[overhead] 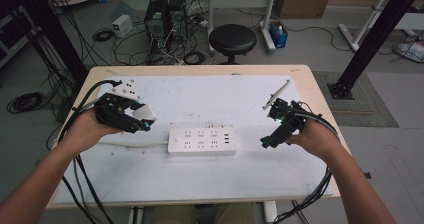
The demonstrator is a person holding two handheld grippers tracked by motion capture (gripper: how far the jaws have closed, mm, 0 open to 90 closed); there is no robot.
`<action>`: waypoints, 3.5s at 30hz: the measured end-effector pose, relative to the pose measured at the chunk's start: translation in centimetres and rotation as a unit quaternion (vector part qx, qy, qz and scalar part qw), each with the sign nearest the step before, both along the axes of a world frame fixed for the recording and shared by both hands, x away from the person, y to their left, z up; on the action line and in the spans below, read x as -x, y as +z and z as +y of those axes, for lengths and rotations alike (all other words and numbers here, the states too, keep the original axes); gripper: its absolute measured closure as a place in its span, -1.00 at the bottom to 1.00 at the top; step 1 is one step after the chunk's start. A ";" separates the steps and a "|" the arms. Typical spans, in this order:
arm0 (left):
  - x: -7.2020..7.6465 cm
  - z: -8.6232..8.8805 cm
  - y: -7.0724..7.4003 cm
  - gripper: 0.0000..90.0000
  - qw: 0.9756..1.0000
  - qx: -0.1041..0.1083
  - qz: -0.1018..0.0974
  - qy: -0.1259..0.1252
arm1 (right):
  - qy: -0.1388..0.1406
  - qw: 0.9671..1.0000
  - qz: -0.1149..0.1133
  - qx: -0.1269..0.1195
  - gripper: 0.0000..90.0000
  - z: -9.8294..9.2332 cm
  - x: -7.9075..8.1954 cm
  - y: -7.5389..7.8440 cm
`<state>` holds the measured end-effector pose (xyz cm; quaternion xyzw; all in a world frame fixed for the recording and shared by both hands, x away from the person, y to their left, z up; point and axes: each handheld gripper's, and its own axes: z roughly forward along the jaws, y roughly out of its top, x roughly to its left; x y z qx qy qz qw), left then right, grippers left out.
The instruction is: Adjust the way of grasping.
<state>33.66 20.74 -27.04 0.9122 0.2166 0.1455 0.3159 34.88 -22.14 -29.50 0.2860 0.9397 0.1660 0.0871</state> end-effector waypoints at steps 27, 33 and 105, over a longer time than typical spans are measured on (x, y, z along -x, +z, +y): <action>1.7 -6.7 -2.3 -0.06 0.986 -0.008 -0.004 -0.167 | -0.067 0.965 0.075 -0.241 -0.92 2.2 1.8 -0.3; 1.7 -7.7 -2.6 -0.06 0.985 0.004 -0.007 -0.174 | -0.103 0.938 0.125 -0.306 -0.92 2.2 1.7 -0.9; 0.2 -9.2 -3.9 -0.59 0.992 -0.004 0.029 -0.126 | -0.170 0.892 0.212 -0.362 0.38 4.0 -0.1 -4.9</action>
